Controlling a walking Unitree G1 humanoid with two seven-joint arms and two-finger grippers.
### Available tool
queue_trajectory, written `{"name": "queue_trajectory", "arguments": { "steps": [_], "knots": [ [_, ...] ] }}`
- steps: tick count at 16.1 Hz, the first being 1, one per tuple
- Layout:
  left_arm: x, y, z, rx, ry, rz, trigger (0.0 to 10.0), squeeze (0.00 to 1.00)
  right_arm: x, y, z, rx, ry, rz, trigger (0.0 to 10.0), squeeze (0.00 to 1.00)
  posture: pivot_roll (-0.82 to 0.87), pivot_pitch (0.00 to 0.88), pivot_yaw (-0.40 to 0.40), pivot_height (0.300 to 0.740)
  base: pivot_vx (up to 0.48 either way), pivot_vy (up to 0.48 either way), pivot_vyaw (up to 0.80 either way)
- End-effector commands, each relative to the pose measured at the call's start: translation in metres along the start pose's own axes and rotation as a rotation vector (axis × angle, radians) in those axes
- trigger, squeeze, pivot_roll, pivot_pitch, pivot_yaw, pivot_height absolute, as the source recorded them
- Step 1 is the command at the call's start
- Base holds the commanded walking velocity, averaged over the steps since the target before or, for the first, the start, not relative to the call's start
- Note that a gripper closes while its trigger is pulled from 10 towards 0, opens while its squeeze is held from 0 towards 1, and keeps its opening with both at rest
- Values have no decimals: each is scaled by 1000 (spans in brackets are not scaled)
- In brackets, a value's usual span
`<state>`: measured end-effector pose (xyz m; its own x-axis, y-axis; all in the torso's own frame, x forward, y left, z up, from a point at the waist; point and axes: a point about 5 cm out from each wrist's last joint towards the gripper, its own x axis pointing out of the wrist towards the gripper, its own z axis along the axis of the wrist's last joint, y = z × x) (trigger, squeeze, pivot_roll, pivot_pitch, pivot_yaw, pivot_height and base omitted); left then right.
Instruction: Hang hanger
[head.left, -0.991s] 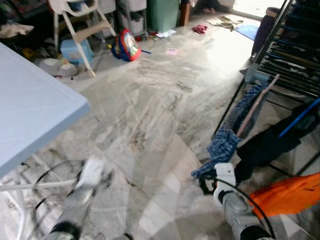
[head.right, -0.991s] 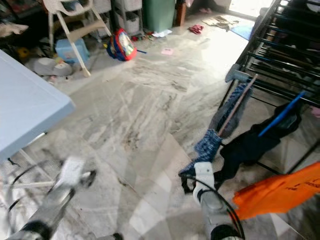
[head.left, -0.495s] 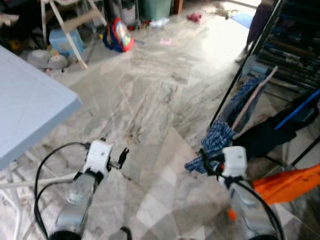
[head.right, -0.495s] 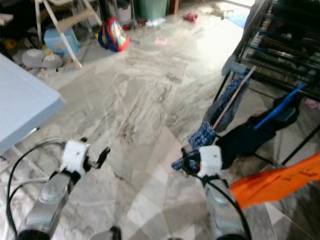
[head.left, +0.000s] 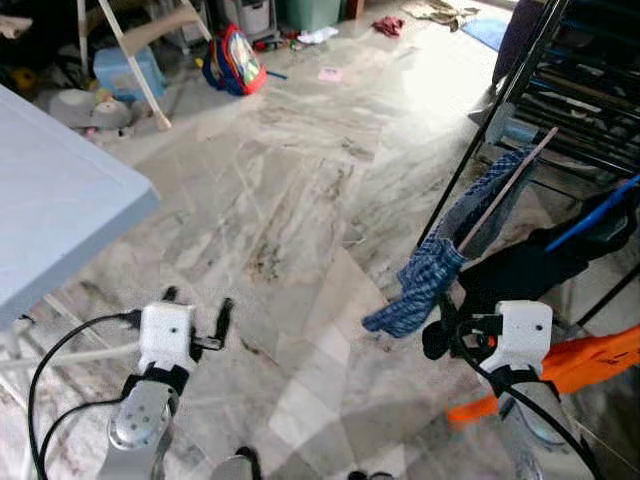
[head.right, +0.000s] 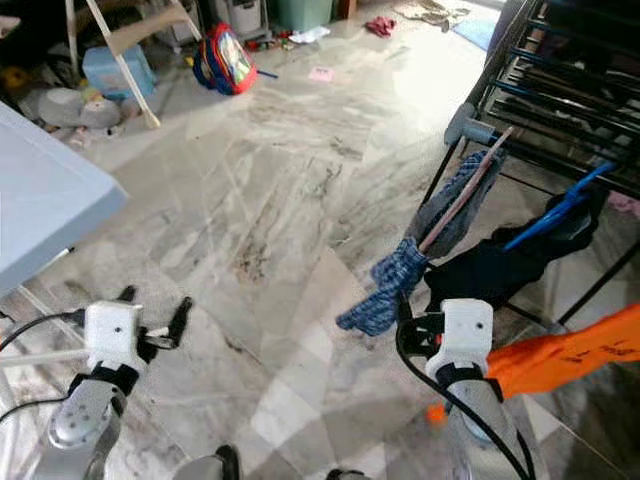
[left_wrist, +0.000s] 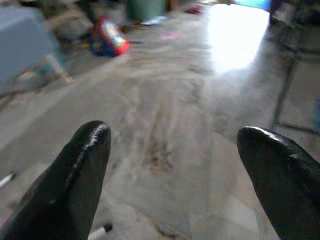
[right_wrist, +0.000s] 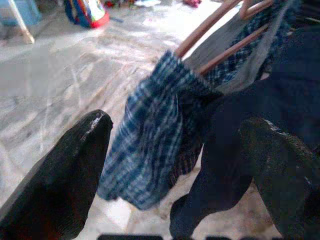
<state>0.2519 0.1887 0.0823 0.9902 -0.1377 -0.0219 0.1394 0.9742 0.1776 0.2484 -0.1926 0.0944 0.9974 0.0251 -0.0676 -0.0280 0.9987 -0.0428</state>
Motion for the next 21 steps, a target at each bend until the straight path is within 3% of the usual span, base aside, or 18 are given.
{"name": "queue_trajectory", "arguments": {
  "steps": [1,3,6,8,11,13,15,16,17,18,19,20,21],
  "knots": [
    [2,6,4,56,-3,-6,10000,0,-3,2,0,-49,23,32,10000,0,113,220,-51,740,0,0,0],
    [3,20,10,85,-1,-17,10000,0,-7,-2,13,-118,11,73,10000,0,97,231,-44,740,0,0,0],
    [-1,0,6,32,-41,-1,10000,0,-9,-6,24,-153,-65,47,10000,0,79,239,-20,740,0,0,0],
    [-3,-8,-4,12,-28,57,10000,0,-12,-6,21,-95,-45,-41,10000,0,74,253,5,740,0,0,0],
    [-2,0,-9,-59,12,130,10000,0,-19,1,16,-42,-18,-108,10000,0,64,282,19,740,0,0,0],
    [-4,-16,-9,-52,9,33,10000,0,-25,9,6,-25,-2,-131,10000,0,16,286,26,740,0,0,0],
    [4,-18,-2,-71,43,-21,10000,0,-27,12,19,-92,-34,-160,10000,0,11,314,35,740,0,0,0],
    [11,-21,5,-38,-4,-37,10000,0,-28,12,15,-71,-29,-162,10000,800,40,306,36,740,0,0,0],
    [12,-22,6,-29,-9,-47,10000,0,-28,12,14,-67,-26,-164,10000,800,40,306,36,740,0,0,0],
    [15,-23,3,-72,9,-19,10000,0,-25,13,13,-59,-26,-152,10000,1000,29,283,47,740,0,0,0],
    [15,-24,2,-82,13,-20,10000,0,-24,13,13,-70,-33,-143,10000,1000,26,279,47,740,0,0,0],
    [17,-29,-2,-94,21,-58,10000,0,-22,7,16,-64,-45,-205,10000,0,7,251,32,740,0,0,0],
    [20,-31,-2,-104,24,-64,10000,0,-20,6,18,-50,-50,-218,10000,0,1,247,29,740,0,0,0]
  ]
}}
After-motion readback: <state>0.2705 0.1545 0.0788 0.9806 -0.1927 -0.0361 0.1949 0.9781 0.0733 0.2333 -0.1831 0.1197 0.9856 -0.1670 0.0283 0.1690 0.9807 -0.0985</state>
